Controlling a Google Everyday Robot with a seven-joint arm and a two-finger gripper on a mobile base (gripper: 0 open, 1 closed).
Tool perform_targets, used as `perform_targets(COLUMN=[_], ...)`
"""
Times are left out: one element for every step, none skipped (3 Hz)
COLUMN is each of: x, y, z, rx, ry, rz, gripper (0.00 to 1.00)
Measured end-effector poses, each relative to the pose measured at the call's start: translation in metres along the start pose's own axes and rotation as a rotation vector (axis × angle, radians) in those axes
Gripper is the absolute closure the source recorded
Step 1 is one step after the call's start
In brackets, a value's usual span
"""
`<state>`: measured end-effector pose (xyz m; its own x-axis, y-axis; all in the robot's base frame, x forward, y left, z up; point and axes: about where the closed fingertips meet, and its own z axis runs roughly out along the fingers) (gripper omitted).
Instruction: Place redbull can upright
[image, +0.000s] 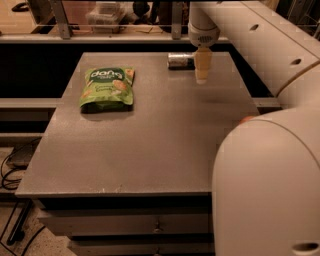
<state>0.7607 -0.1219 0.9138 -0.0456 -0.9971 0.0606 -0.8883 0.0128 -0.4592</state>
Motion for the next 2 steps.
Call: perform_targets(x=[-0.01, -0.02], y=[-0.013, -0.022], z=[0.023, 0.04], rx=[0.023, 0.029], ry=[0.032, 0.039], rz=[-0.025, -0.051], gripper=[0.0, 0.0])
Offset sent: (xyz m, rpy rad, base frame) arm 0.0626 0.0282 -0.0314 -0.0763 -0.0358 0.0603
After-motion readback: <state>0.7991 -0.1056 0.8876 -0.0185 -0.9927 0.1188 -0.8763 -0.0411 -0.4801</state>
